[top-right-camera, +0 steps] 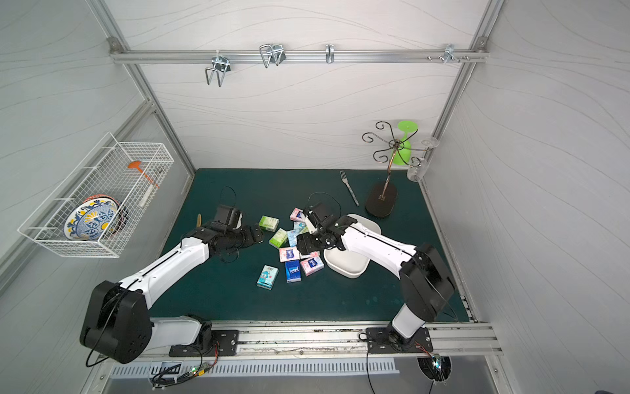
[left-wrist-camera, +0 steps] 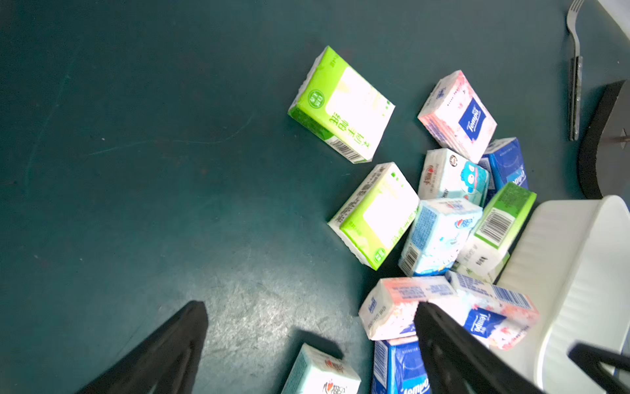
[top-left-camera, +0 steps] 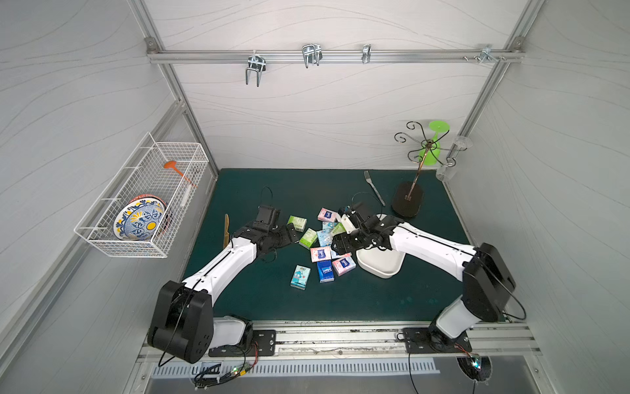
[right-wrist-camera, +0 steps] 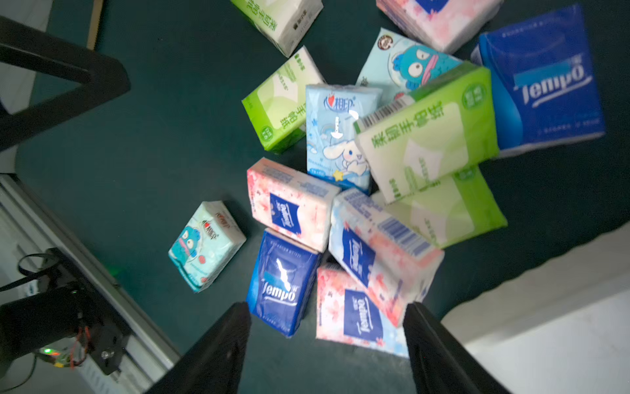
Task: Put the pocket tissues into the storage box
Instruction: Pick up the pocket tissues from the center of the board.
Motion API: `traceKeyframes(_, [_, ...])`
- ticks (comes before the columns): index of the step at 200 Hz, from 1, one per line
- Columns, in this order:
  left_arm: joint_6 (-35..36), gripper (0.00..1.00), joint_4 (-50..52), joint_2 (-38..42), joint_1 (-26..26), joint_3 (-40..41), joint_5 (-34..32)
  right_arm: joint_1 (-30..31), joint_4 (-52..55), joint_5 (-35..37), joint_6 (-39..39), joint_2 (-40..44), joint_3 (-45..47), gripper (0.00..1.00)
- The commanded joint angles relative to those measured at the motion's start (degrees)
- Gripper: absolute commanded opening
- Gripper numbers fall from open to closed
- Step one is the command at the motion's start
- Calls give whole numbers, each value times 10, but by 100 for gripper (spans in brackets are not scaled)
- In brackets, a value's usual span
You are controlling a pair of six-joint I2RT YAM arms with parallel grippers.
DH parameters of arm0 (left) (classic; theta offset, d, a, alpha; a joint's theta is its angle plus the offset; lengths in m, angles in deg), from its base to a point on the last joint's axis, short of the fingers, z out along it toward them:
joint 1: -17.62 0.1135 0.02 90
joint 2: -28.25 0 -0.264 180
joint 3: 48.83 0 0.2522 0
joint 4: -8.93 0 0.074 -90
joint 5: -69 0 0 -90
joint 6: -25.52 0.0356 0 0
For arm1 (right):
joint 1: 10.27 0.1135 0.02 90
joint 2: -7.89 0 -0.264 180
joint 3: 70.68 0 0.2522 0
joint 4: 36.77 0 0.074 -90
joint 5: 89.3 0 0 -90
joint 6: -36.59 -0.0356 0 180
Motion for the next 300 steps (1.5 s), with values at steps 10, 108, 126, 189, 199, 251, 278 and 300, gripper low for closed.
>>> traceKeyframes(10, [17,99,15,7,0,-21,19,-27,41,-12,104,-50,-44,76])
traceKeyframes(108, [23,99,24,2,0,-28,17,-33,57,-30,136,-107,-45,71])
traceKeyframes(126, [21,99,26,-1,0,-32,21,-33,54,-37,133,-109,-41,67])
traceKeyframes(189, [22,99,34,5,0,-35,15,-32,54,-80,113,-99,-39,24])
traceKeyframes(199, [22,99,36,6,0,-35,15,-33,56,-86,110,-92,-39,22])
traceKeyframes(251, [21,99,44,1,0,-46,20,-36,115,-67,54,-11,-50,12])
traceKeyframes(278, [18,99,50,-4,0,-57,26,-70,130,-57,-15,64,-25,13])
traceKeyframes(300, [10,98,47,-9,0,-62,39,-131,126,-57,-76,125,19,13])
